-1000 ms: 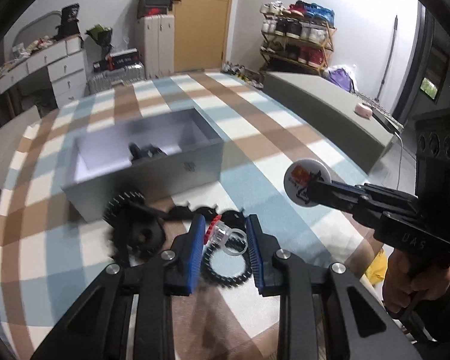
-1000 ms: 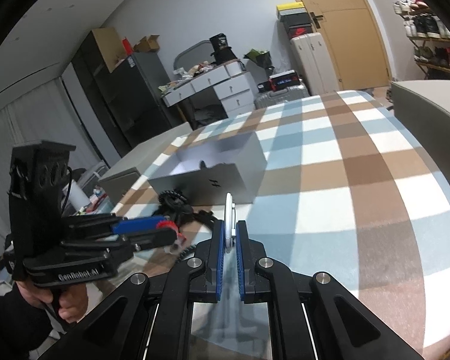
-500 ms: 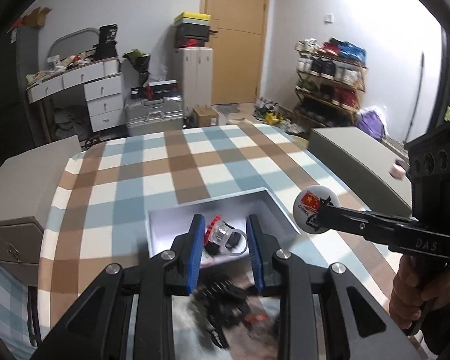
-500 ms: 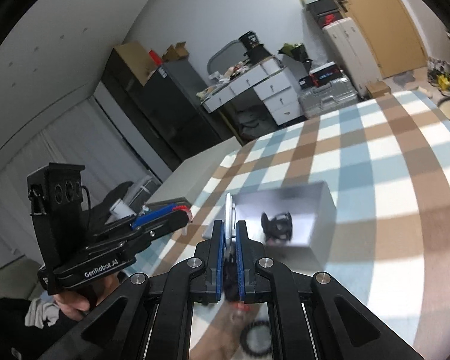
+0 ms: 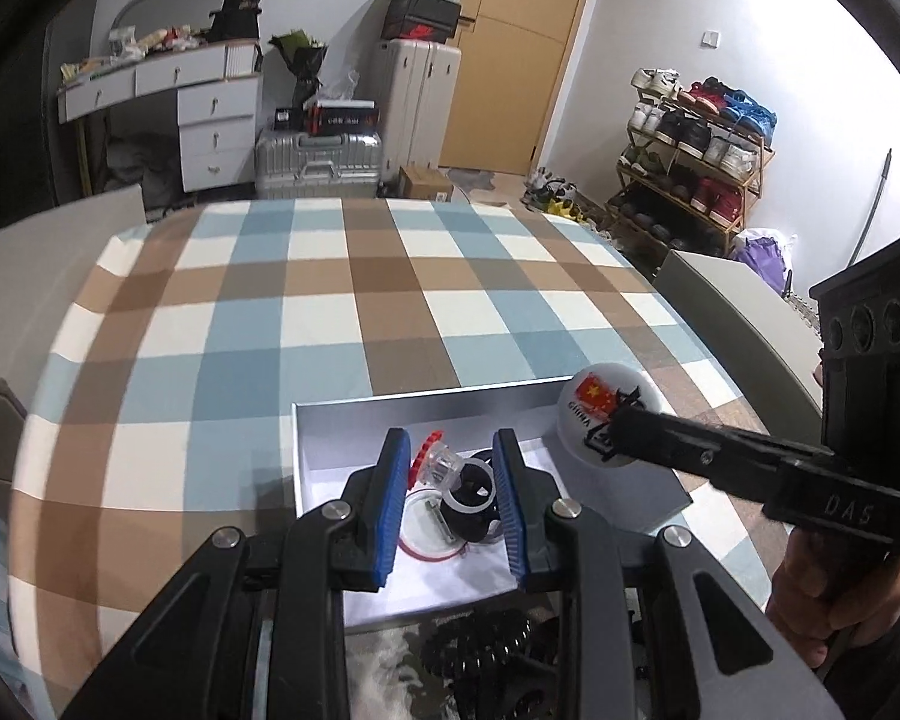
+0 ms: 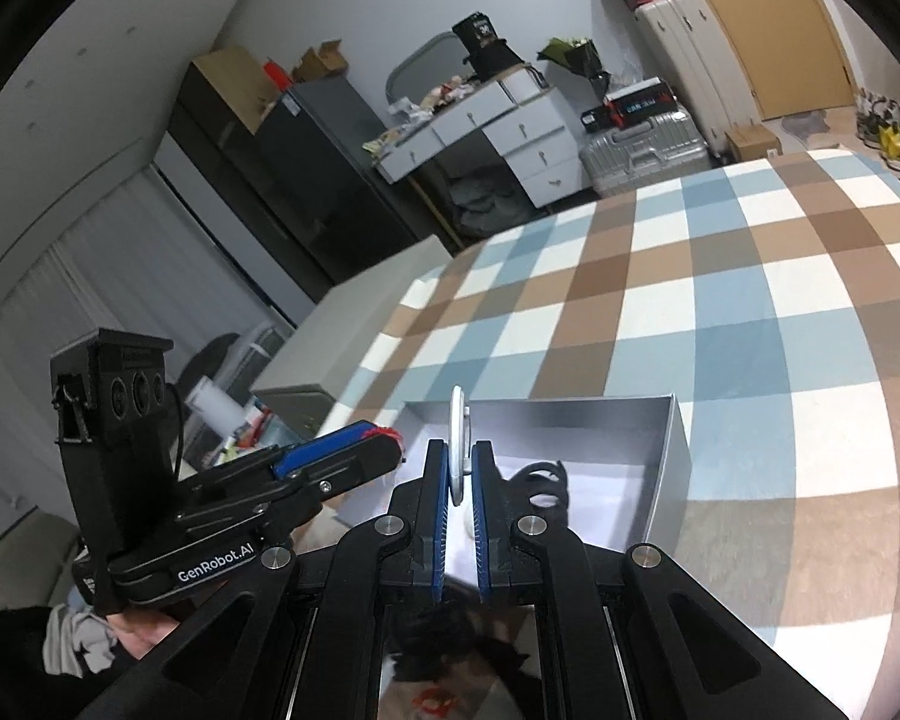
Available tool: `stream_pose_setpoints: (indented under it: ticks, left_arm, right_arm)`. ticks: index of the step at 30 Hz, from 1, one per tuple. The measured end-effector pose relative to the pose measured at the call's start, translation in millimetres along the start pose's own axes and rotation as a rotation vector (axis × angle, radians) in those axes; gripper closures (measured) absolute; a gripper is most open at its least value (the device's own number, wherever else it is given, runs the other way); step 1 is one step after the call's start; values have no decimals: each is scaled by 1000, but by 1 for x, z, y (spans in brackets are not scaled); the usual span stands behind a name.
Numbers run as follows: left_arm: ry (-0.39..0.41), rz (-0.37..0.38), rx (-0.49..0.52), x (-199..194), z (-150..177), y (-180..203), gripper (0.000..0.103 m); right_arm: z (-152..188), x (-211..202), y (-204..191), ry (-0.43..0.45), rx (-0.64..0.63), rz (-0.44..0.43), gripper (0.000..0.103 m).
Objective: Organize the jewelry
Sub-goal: 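Lower the badge and clear ring into the grey box and open both tools, then lift both open tools away from the grey box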
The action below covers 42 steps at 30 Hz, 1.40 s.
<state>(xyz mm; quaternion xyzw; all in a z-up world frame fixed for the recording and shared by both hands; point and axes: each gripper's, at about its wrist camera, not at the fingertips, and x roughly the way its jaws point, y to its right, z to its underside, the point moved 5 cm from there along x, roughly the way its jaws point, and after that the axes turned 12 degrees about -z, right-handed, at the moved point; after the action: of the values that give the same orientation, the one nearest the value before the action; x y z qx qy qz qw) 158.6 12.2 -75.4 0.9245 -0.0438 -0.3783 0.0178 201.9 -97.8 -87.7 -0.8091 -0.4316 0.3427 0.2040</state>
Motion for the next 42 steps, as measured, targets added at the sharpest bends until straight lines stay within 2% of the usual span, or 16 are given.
stream_pose_setpoints:
  ticks: [13,21,23,24,27,30,34,38,42]
  left_arm:
    - [-33,46,5,16,-2,3,80]
    - [-20,35,8,12,-4,5,79]
    - [-25,12,16,11,-4,6,74]
    - [-30,12,18,10,-3,6,64]
    - [-31,40,21,4,-2,8,51]
    - [-2,16,30,-5,-2,9,43]
    - [24,-9,22,-15,-1,8,38]
    - [42,-30,21,-25,-1,9,38]
    - [73,-51,29,-37,-2,10,38]
  right_arm:
    - [0,17,13,-32,12,14,95]
    - [-2,15,9,-22,-6,21,93]
    - [-2,14,9,-13,-9,39,93]
    - [-3,12,9,-7,-13,52,88]
    - [-4,2,7,28,-13,68,72]
    - [-6,-10,-2,58,-49,76,66]
    - [-5,-28,-20,105,-120,114,49]
    - [-4,-42,-37,131,-175,135,47]
    - [-4,-57,-53,165,-213,144,38]
